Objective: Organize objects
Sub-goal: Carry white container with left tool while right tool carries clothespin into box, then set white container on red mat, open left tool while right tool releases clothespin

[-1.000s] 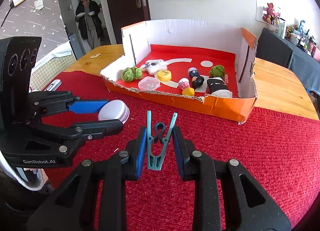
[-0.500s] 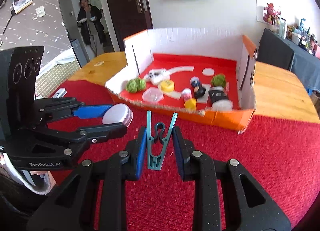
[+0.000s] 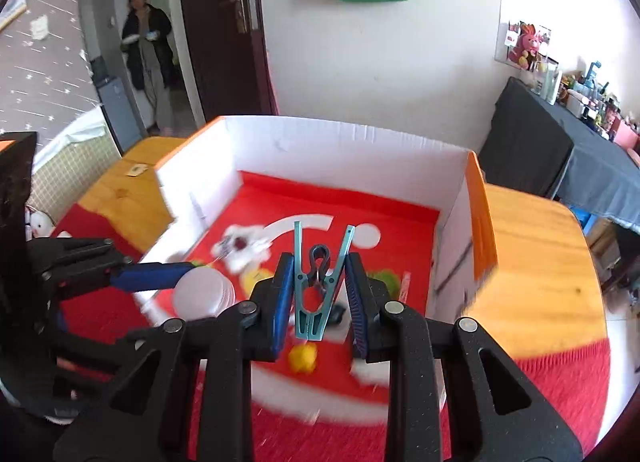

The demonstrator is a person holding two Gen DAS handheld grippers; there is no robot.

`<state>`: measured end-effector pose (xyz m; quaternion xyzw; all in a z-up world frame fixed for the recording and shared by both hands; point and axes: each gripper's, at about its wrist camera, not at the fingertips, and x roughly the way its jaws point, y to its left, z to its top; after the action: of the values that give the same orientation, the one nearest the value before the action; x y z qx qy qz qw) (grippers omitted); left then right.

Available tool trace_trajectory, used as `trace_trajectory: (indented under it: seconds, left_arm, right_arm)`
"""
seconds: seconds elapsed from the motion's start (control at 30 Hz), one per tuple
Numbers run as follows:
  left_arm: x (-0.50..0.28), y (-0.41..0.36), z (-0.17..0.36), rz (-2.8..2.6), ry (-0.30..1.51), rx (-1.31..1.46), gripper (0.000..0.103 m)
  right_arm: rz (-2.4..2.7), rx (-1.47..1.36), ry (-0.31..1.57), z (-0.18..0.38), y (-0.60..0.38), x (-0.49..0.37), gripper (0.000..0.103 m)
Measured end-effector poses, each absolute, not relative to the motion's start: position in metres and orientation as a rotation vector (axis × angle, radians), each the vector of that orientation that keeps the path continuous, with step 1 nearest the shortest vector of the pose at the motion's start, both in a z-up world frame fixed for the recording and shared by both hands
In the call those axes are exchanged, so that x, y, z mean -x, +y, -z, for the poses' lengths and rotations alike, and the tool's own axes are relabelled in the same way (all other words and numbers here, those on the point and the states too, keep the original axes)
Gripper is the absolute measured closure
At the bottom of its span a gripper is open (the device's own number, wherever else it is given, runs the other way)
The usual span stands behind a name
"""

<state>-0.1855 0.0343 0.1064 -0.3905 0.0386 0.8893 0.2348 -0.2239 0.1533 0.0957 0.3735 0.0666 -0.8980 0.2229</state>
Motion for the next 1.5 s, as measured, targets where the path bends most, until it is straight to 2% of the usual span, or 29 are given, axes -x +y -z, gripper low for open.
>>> trace_trajectory:
  seconds: [0.27, 0.63, 1.17, 1.5]
  left_arm:
    - [0.244, 0.043, -0.097, -2.424, 0.125, 1.180, 0.061]
    - [0.287, 0.054, -0.077, -2.408, 0.139, 1.294, 0.060]
    - [0.317, 0.064, -0.048, -2.370, 0.150, 1.441, 0.060]
    - [0.317, 0.064, -0.042, -2.369, 0.160, 1.448, 0.060]
  right_arm:
    - [2.464, -1.203, 0.188, -0.078, 0.147, 0.291, 0.078]
    - [2.441, -1.364, 0.236, -0.055, 0.136, 0.330, 0.078]
    - [2.404, -1.544, 0.252, -0.023, 0.135, 0.356, 0.078]
    - [2.385, -1.552, 0.241, -0.019, 0.139, 0.353, 0.078]
